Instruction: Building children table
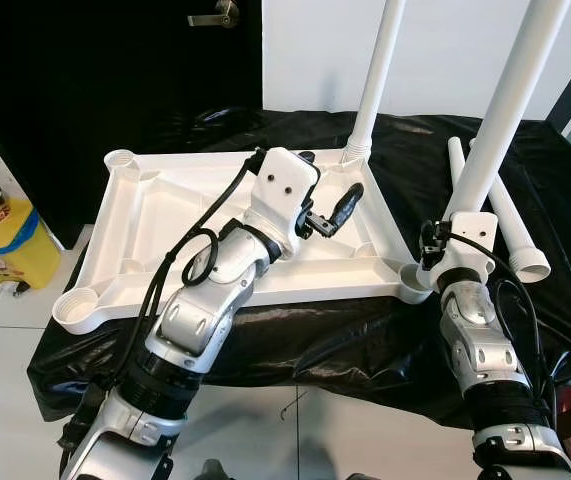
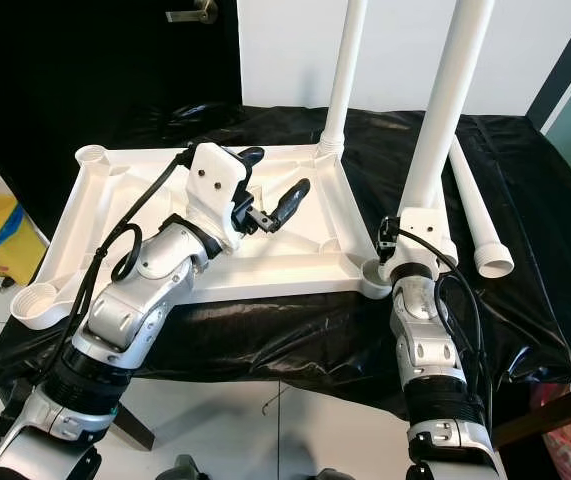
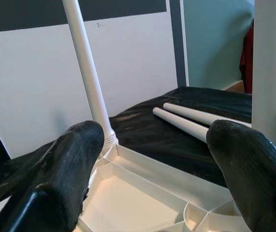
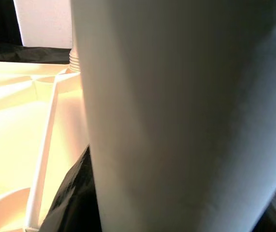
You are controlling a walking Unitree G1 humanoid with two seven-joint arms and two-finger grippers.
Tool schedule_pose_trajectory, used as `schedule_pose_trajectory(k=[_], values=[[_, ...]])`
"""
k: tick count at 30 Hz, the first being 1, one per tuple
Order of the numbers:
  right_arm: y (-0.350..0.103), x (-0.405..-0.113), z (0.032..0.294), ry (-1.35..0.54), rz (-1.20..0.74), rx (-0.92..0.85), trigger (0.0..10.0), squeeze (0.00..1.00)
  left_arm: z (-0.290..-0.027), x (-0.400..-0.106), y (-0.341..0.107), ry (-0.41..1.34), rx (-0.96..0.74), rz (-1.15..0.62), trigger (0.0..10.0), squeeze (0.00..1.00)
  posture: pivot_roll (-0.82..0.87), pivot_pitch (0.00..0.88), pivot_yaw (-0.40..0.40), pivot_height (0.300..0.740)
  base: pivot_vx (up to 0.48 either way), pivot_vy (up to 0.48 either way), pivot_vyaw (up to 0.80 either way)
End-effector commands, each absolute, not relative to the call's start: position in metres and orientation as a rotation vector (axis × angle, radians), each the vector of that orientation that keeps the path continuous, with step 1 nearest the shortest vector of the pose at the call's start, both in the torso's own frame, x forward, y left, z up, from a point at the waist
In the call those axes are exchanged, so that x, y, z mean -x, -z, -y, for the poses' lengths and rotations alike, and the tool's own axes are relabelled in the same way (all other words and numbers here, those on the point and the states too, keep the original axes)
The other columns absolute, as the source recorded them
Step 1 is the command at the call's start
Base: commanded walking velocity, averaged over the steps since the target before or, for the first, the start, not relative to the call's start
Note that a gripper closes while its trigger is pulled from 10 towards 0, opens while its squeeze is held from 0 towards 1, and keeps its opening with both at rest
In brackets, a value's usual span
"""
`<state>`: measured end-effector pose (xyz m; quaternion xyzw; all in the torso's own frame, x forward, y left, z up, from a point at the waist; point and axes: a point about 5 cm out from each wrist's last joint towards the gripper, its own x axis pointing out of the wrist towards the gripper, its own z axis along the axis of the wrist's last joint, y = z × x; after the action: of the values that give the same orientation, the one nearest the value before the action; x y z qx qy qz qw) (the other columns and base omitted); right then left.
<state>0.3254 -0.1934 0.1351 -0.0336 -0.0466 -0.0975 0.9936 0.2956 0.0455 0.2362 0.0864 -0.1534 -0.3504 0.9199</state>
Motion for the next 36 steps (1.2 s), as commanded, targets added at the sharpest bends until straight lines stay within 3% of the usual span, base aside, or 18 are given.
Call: schedule_pose_trajectory(k=[1, 10, 14, 36], values=[[-0.117, -0.321, 0.196, 0.203, 0.01, 0.067, 10.0, 0.0, -0.042, -0.292, -0.233, 0.765, -0.199, 0.307, 10.0, 0.0, 0.02, 0.032, -0.032, 0.74, 0.0, 0.0, 0.0], [-0.124, -0.323, 0.184, 0.117, 0.067, 0.038, 10.0, 0.0, -0.037, -0.286, -0.216, 0.837, -0.243, 0.242, 10.0, 0.0, 0.02, 0.034, -0.033, 0.74, 0.0, 0.0, 0.0], [-0.132, -0.324, 0.18, 0.071, 0.109, 0.029, 10.0, 0.0, -0.038, -0.284, -0.192, 0.87, -0.314, 0.12, 10.0, 0.0, 0.03, 0.034, -0.039, 0.74, 0.0, 0.0, 0.0], [-0.156, -0.322, 0.185, 0.058, 0.243, -0.002, 10.0, 0.0, -0.031, -0.267, -0.153, 1.012, -0.411, -0.035, 10.0, 0.0, 0.01, 0.031, -0.03, 0.74, 0.0, 0.0, 0.0]])
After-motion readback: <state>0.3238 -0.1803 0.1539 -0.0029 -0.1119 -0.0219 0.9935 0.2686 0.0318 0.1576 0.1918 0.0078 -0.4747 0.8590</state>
